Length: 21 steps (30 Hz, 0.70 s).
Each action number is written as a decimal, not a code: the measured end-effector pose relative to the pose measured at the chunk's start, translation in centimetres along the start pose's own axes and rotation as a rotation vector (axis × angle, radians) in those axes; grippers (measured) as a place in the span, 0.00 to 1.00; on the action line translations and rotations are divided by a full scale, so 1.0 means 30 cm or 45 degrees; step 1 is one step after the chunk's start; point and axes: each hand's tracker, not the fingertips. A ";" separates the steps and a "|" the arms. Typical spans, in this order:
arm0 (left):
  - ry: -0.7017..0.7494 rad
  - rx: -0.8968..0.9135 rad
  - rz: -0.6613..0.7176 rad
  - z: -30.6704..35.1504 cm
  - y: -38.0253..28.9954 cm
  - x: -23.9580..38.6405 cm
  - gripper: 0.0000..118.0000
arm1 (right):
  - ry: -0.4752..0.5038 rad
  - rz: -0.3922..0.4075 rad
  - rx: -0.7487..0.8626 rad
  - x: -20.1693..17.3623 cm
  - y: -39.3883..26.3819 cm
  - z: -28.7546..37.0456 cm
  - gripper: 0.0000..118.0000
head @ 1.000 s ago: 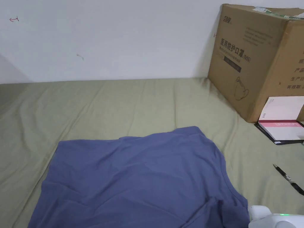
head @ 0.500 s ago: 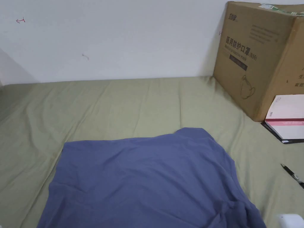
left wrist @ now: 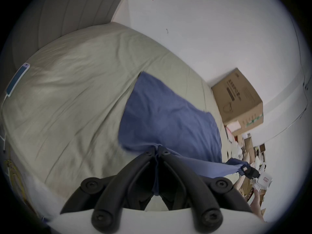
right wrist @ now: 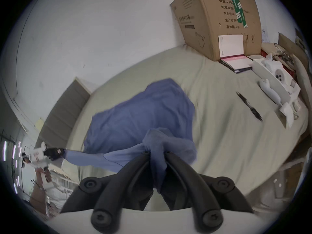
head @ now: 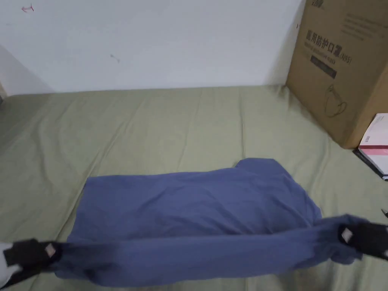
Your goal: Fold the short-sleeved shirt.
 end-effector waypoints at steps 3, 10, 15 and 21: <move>0.018 -0.010 0.029 -0.180 0.104 -0.001 0.02 | -0.047 -0.074 -0.028 0.040 0.102 -0.205 0.04; 0.175 -0.195 0.109 -0.537 0.209 -0.067 0.08 | -0.177 -0.261 -0.179 0.135 0.187 -0.594 0.04; 0.110 -0.122 0.142 -0.531 0.198 -0.081 0.90 | -0.202 -0.196 -0.152 0.104 0.176 -0.610 0.96; 0.091 0.055 -0.079 -0.356 0.170 0.025 0.91 | -0.194 -0.042 0.005 0.034 0.155 -0.409 1.00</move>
